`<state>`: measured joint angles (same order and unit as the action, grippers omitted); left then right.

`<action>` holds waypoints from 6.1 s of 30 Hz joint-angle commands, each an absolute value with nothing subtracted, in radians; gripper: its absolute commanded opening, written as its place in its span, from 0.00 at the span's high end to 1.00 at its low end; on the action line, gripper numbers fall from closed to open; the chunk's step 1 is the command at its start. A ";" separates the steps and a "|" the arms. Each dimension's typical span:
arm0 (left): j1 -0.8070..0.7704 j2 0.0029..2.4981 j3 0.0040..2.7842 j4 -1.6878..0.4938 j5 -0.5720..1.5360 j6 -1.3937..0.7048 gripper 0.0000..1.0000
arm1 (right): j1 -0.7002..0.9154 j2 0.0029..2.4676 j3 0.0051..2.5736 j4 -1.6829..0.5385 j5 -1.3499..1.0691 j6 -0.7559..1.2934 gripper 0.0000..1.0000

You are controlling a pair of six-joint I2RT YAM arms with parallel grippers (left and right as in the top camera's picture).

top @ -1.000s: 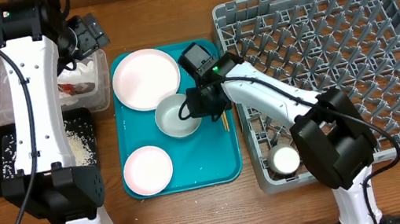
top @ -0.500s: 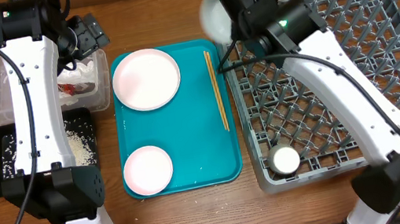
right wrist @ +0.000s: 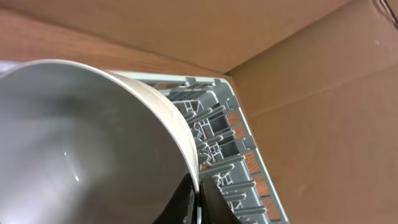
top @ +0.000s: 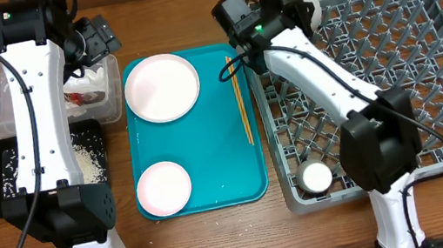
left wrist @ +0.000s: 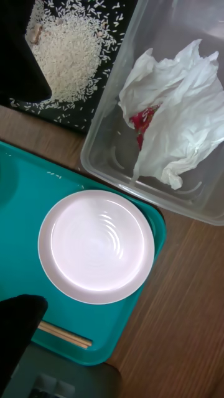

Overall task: Sort waste into correct bins and load items into the dishwasher
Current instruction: 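Place the bowl upside down in the back of the dish rack, then reach the right gripper to the small pink plate and grasp it, then carry the pink plate into the dish rack and stand it upright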

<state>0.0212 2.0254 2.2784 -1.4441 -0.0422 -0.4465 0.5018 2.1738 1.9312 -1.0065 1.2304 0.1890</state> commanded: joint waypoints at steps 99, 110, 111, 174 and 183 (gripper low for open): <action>0.017 2.018 2.294 -1.443 -0.056 -0.453 0.00 | 0.709 2.121 2.022 -1.154 -0.244 0.312 0.27; 0.017 2.018 2.294 -1.443 -0.056 -0.453 0.00 | 0.834 2.122 1.752 -0.965 -0.316 0.379 0.45; 0.017 2.018 2.294 -1.443 -0.056 -0.453 0.00 | 0.846 2.122 1.739 -0.952 -0.303 0.397 0.46; 0.017 2.018 2.294 -1.443 -0.055 -0.453 0.00 | 0.756 1.964 1.793 -1.694 1.249 0.749 0.96; 0.017 2.018 2.294 -1.443 -0.056 -0.453 0.00 | 0.755 2.022 1.768 -1.695 1.254 0.712 0.96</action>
